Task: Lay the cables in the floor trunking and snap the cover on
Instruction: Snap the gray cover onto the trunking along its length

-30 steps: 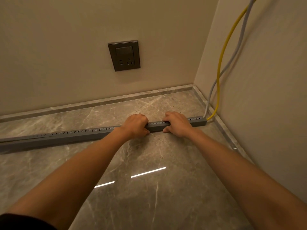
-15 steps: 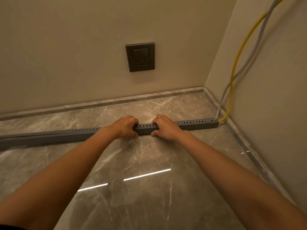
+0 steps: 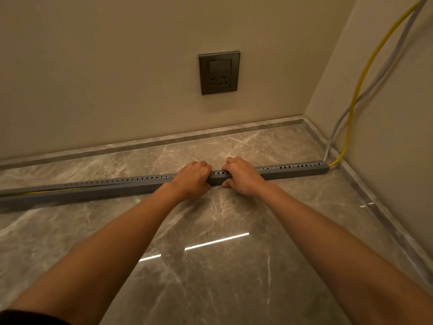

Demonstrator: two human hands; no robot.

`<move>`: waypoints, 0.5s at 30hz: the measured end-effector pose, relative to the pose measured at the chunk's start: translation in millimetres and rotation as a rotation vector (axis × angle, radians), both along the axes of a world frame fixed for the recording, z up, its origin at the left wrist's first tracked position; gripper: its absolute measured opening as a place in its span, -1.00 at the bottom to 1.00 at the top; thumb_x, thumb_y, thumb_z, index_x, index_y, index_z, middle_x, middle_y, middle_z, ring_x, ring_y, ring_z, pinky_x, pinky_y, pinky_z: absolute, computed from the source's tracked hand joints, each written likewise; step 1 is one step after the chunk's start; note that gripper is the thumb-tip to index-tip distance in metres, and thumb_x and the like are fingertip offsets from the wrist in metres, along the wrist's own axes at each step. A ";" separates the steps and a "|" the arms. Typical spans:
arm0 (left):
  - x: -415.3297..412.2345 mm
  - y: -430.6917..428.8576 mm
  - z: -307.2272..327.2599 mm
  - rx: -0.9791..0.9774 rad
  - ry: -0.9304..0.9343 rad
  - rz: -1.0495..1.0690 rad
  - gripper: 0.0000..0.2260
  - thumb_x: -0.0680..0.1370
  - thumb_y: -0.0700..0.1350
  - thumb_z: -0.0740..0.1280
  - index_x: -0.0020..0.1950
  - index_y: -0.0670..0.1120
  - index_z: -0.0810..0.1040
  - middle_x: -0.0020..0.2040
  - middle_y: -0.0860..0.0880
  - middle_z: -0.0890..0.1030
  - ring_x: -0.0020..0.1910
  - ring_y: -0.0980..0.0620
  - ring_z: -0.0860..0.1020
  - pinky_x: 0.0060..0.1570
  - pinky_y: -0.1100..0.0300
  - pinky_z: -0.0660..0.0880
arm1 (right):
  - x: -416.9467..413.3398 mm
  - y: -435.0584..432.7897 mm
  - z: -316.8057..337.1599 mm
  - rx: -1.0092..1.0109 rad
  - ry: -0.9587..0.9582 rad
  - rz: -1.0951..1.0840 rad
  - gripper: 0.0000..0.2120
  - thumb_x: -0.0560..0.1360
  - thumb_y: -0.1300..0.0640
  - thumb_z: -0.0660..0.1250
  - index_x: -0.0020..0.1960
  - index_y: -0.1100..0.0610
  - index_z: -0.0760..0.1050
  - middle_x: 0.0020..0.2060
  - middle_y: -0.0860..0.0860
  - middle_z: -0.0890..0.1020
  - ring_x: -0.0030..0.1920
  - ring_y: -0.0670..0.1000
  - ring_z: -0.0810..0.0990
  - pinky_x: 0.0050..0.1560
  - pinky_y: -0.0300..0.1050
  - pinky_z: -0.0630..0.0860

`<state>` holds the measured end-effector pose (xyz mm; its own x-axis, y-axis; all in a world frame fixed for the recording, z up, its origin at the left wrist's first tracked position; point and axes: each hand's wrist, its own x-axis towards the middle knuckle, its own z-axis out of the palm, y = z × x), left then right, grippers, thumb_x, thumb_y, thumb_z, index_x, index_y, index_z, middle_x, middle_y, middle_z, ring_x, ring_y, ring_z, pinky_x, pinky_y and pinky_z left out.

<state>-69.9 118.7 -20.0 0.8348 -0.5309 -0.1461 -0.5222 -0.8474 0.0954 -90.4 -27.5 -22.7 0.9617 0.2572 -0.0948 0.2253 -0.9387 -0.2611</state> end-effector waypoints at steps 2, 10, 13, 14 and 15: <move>2.2 3.9 0.2 -0.045 0.036 0.013 -0.72 0.51 -0.13 0.31 0.18 -0.20 0.47 0.15 -0.19 0.53 0.10 -0.14 0.50 0.06 0.06 0.44 | 0.6 -0.4 1.7 -0.003 0.025 -0.012 -0.68 0.47 0.07 0.38 0.13 0.24 0.51 0.12 0.14 0.51 0.16 0.13 0.44 0.13 -0.01 0.40; 4.1 55.9 11.4 -0.088 0.132 0.228 -0.70 0.50 -0.03 0.37 0.14 -0.18 0.54 0.09 -0.17 0.58 0.04 -0.11 0.52 -0.01 0.07 0.46 | 10.0 29.2 6.1 0.067 0.139 0.054 -0.66 0.49 0.06 0.36 0.17 0.24 0.48 0.17 0.17 0.48 0.18 0.16 0.43 0.15 0.00 0.41; 2.1 69.1 11.3 -0.055 0.131 0.265 -0.70 0.50 -0.05 0.38 0.14 -0.17 0.52 0.11 -0.17 0.57 0.06 -0.12 0.51 -0.01 0.09 0.42 | 10.7 41.9 4.0 0.075 0.109 0.079 -0.66 0.49 0.09 0.37 0.18 0.24 0.48 0.16 0.17 0.48 0.16 0.16 0.45 0.15 0.00 0.42; 0.6 69.2 11.2 -0.050 0.120 0.263 -0.71 0.50 -0.05 0.38 0.15 -0.17 0.52 0.12 -0.16 0.57 0.07 -0.12 0.51 0.01 0.08 0.42 | 10.8 43.1 3.5 0.063 0.093 0.085 -0.66 0.49 0.09 0.37 0.19 0.24 0.48 0.17 0.17 0.48 0.16 0.16 0.45 0.15 0.00 0.42; -0.9 68.2 10.6 -0.046 0.100 0.258 -0.72 0.50 -0.06 0.37 0.15 -0.17 0.51 0.12 -0.16 0.57 0.07 -0.12 0.51 0.03 0.07 0.42 | 11.1 43.1 3.5 0.042 0.075 0.098 -0.66 0.49 0.09 0.36 0.19 0.25 0.48 0.17 0.18 0.48 0.16 0.17 0.45 0.14 0.01 0.42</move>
